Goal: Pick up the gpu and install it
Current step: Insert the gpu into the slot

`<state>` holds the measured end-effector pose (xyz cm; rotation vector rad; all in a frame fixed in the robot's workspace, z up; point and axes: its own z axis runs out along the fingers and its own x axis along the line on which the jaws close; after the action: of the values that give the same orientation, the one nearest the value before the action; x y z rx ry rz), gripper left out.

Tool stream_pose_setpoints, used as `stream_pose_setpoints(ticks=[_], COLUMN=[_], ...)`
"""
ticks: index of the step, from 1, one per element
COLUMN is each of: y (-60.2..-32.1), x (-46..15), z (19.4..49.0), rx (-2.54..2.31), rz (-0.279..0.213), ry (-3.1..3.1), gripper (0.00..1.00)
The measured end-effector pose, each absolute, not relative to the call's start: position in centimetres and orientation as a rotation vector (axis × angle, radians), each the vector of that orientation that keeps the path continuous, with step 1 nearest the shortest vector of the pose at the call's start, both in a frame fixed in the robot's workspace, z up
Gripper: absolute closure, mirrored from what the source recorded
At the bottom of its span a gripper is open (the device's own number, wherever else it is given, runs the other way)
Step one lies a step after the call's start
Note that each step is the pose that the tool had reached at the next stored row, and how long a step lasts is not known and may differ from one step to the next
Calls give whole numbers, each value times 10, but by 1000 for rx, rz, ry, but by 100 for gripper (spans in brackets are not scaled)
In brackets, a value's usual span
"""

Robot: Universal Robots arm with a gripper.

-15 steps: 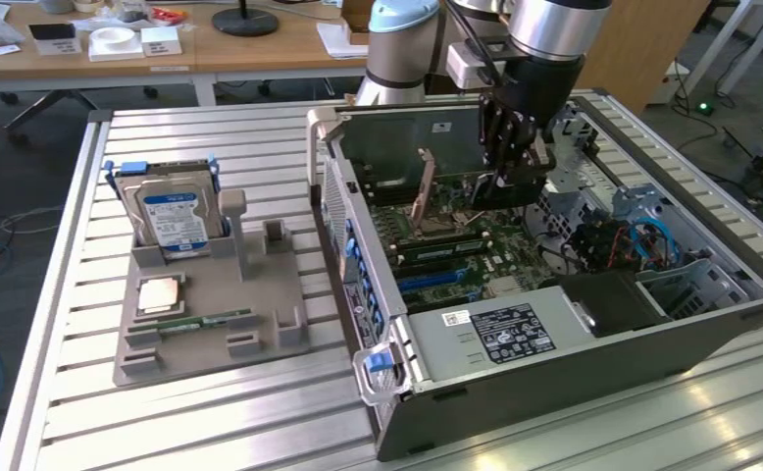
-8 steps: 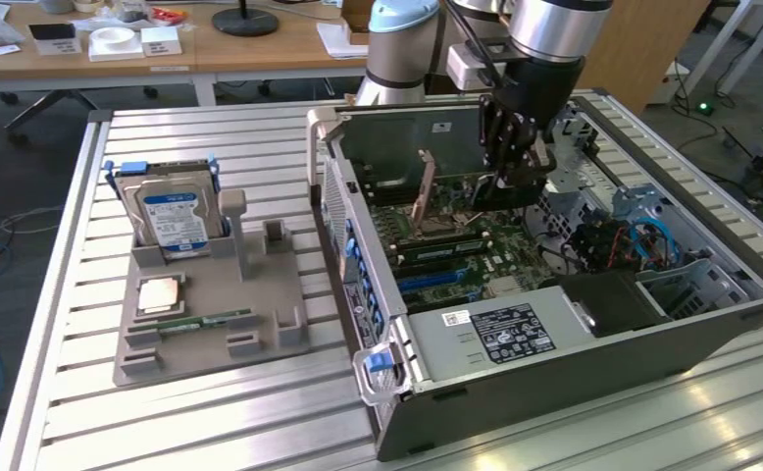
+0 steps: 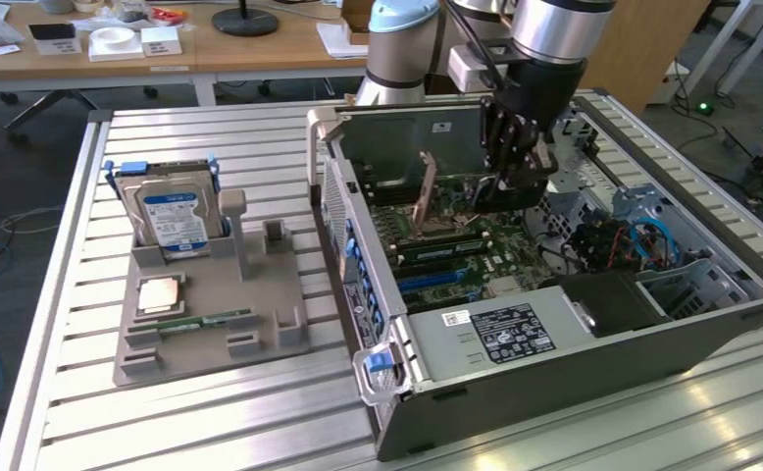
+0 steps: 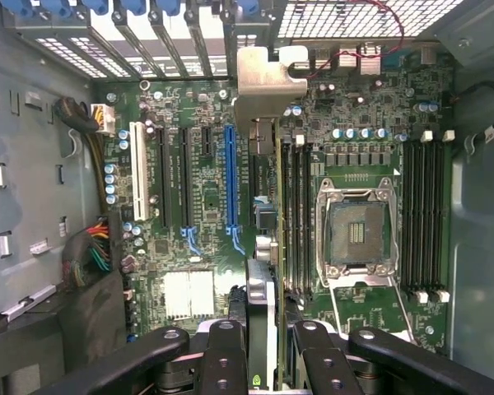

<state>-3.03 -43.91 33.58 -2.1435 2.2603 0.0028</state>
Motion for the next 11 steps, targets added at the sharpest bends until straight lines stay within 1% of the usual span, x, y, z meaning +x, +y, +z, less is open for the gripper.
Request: stream_pose_setpoints(ticks=[11], y=[-446], x=[-31], z=[336], rx=[-2144], rz=[3], ry=[2260], gripper=[73])
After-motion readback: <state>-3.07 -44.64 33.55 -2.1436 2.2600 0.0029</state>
